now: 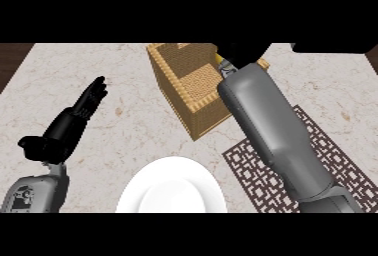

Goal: Pick the lemon from the placemat and place it in the basket

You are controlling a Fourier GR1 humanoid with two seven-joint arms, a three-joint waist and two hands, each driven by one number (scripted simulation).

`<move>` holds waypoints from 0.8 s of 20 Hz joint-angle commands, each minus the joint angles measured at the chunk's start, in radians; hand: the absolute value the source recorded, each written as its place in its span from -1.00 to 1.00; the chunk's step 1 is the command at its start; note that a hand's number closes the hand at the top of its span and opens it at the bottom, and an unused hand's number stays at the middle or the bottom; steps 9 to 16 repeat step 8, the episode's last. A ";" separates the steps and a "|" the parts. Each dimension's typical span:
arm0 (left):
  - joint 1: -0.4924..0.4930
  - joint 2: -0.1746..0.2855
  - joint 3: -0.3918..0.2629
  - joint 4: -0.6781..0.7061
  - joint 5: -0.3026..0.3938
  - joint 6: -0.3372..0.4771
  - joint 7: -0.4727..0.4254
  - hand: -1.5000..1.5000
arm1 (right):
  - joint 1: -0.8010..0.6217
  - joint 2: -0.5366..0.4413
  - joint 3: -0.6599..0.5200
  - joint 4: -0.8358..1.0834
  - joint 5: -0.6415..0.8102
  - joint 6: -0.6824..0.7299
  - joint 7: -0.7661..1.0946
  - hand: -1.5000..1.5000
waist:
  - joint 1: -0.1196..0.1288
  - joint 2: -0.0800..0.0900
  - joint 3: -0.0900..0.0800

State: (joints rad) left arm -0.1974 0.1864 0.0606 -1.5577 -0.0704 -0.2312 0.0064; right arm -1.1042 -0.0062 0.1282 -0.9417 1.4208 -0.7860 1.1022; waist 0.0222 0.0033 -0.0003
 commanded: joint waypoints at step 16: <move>0.024 -0.006 0.006 0.016 -0.011 0.012 -0.019 0.00 | 0.035 0.006 -0.143 -0.240 -0.072 -0.098 0.135 -1.00 | -0.028 -0.011 0.000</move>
